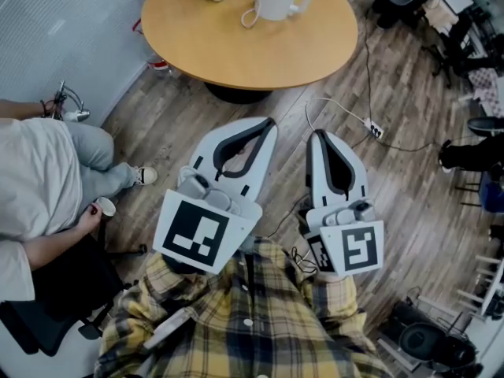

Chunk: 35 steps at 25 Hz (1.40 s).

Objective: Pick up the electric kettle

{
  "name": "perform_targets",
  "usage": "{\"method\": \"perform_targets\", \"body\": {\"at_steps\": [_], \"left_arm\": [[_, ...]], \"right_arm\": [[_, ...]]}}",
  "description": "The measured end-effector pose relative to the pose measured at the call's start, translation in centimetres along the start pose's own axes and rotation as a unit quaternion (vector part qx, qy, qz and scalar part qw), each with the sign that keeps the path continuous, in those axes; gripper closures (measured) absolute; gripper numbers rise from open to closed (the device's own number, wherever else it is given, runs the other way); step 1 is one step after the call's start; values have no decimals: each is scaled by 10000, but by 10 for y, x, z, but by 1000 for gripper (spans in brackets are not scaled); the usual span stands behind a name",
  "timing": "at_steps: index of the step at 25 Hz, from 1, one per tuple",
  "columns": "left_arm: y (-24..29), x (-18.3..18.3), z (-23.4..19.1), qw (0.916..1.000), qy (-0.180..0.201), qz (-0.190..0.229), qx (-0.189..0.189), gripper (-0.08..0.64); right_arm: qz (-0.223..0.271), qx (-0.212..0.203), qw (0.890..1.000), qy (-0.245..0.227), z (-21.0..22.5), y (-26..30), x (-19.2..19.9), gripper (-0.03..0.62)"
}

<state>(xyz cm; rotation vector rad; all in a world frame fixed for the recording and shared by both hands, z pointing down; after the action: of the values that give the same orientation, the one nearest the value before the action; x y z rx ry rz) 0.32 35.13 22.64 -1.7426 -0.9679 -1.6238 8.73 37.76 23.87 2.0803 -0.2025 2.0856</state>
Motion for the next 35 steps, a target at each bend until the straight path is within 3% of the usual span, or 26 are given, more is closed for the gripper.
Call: {"method": "perform_targets", "body": {"at_steps": [15, 23, 35], "left_arm": [[74, -46, -130, 9991, 264, 38, 331, 558], [95, -45, -198, 9991, 223, -19, 351, 558], [117, -43, -225, 9991, 160, -65, 377, 558]], "right_arm": [[70, 447, 9990, -46, 23, 143, -31, 560], [-4, 622, 9980, -53, 26, 211, -27, 560], [-124, 688, 9975, -48, 37, 241, -22, 560]]}}
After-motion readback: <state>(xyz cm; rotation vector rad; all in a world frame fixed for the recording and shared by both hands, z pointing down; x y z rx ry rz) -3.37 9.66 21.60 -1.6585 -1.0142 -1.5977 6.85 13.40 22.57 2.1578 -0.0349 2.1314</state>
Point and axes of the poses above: the fingertips, and each gripper's own axes: y forward along the fingers, z to its right, x out of its underside, the point moved 2 cm from there along -y, backward along the fingers
